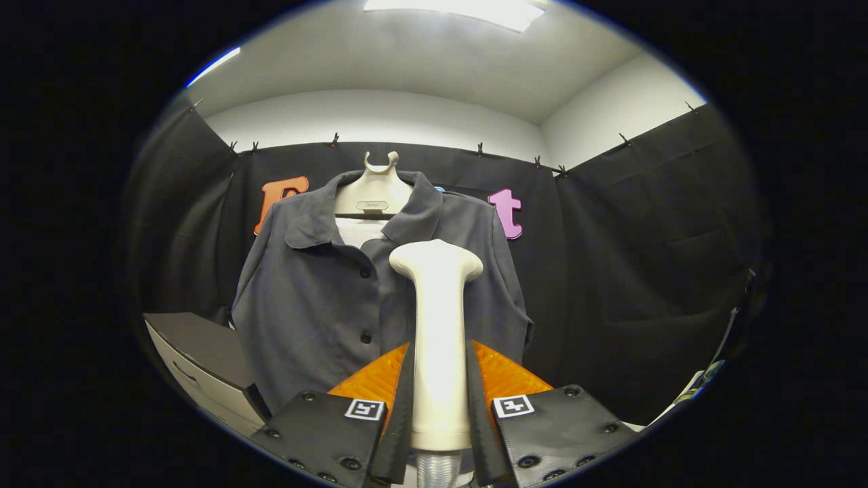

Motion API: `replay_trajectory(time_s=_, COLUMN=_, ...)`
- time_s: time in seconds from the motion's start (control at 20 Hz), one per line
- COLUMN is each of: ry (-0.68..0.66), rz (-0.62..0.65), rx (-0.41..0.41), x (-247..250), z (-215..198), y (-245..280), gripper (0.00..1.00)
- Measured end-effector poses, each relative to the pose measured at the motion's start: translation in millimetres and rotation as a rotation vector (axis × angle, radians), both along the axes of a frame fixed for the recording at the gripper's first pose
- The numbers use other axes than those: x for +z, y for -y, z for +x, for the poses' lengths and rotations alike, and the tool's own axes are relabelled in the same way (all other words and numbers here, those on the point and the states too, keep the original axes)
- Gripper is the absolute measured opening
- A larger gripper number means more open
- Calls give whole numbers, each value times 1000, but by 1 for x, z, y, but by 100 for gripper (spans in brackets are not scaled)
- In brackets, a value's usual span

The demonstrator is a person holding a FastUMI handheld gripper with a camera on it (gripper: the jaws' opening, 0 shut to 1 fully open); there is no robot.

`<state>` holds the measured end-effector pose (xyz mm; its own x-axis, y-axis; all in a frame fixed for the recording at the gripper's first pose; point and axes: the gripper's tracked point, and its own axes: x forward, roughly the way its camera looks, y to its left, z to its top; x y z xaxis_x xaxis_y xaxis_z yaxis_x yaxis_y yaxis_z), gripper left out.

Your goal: Iron the clothes twice with a garment steamer, once on the left side and once on the right side.

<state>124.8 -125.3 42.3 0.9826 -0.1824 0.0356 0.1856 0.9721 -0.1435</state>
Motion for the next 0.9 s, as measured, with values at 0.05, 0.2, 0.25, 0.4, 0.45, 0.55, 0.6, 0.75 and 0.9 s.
replay_trajectory(time_s=0.05, ry=-11, rz=-2, rx=-3, x=-5, z=1, y=1, gripper=45)
replay_trajectory(time_s=0.2, ry=-35, rz=17, rx=-9, x=-18, z=4, y=5, gripper=45)
replay_trajectory(time_s=0.25, ry=-43, rz=18, rx=-13, x=-21, z=4, y=7, gripper=44)
replay_trajectory(time_s=0.4, ry=-67, rz=17, rx=-21, x=-33, z=2, y=9, gripper=44)
replay_trajectory(time_s=0.45, ry=-72, rz=18, rx=-24, x=-37, z=1, y=9, gripper=45)
replay_trajectory(time_s=0.55, ry=-81, rz=15, rx=-30, x=-44, z=-3, y=9, gripper=45)
replay_trajectory(time_s=0.6, ry=-89, rz=15, rx=-32, x=-49, z=-3, y=9, gripper=45)
replay_trajectory(time_s=0.75, ry=-118, rz=22, rx=-38, x=-66, z=-11, y=10, gripper=45)
replay_trajectory(time_s=0.9, ry=-150, rz=25, rx=-44, x=-84, z=-20, y=11, gripper=44)
